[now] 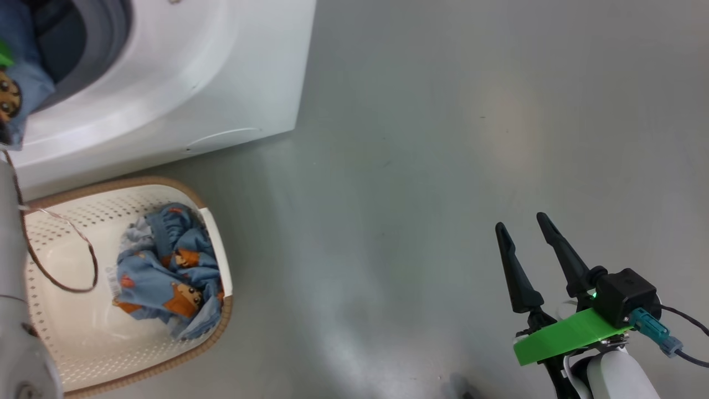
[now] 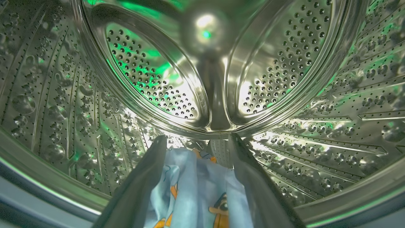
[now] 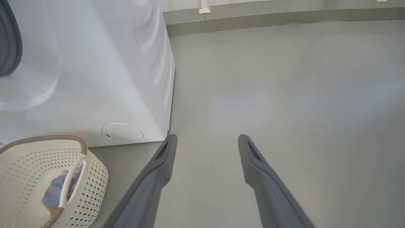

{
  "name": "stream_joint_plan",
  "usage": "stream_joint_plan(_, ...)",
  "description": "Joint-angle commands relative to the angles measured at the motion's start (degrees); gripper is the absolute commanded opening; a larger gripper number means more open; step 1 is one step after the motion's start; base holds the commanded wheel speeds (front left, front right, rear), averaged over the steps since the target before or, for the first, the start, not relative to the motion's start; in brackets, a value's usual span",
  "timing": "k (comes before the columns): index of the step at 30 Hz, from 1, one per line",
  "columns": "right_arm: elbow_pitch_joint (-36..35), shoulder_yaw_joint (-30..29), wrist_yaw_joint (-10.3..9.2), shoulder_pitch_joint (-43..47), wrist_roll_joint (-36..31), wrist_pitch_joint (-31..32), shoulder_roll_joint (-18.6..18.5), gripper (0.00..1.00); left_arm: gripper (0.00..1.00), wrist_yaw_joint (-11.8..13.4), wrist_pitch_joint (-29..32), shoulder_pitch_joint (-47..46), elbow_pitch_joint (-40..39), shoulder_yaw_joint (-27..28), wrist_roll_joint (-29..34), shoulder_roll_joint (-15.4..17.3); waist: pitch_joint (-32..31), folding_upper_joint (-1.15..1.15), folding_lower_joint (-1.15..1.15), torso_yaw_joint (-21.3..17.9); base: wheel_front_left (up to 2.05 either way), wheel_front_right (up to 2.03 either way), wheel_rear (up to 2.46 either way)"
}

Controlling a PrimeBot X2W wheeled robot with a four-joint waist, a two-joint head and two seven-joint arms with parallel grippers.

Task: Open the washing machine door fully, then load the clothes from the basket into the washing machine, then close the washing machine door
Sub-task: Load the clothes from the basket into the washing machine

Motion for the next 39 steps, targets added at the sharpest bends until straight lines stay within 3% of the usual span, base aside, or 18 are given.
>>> stream_joint_plan(1,-0.9,1.1,0.08,-0.1,0.1,-0.3,-0.7,1.0,1.0,0.1,-0.2,1.5,-1.4,0.4,-0.2,2.0,-0.8,0.0,0.0,1.1,0.0,0.0,0.0)
stream_joint_plan(11,-0.8,-0.3,0.08,-0.9,-0.4,-0.3,-1.6,1.0,1.0,-1.6,-0.2,5.1,-3.6,-0.9,-0.7,-2.7,-1.6,0.0,0.0,5.4,0.0,0.0,0.0)
stream_joint_plan(21,-2.2,-3.6,0.08,-2.3,-1.3,-0.3,-2.8,1.0,1.0,-3.8,-0.2,15.0,-13.9,-3.2,-1.0,-7.9,-2.0,0.0,0.0,10.3,0.0,0.0,0.0)
stream_joint_plan(39,-2.5,-5.2,0.08,-1.9,-1.7,-0.3,-3.0,1.0,1.0,-2.8,-0.2,34.7,-32.0,-6.9,-5.2,-9.7,-3.1,0.0,0.0,13.1,0.0,0.0,0.0)
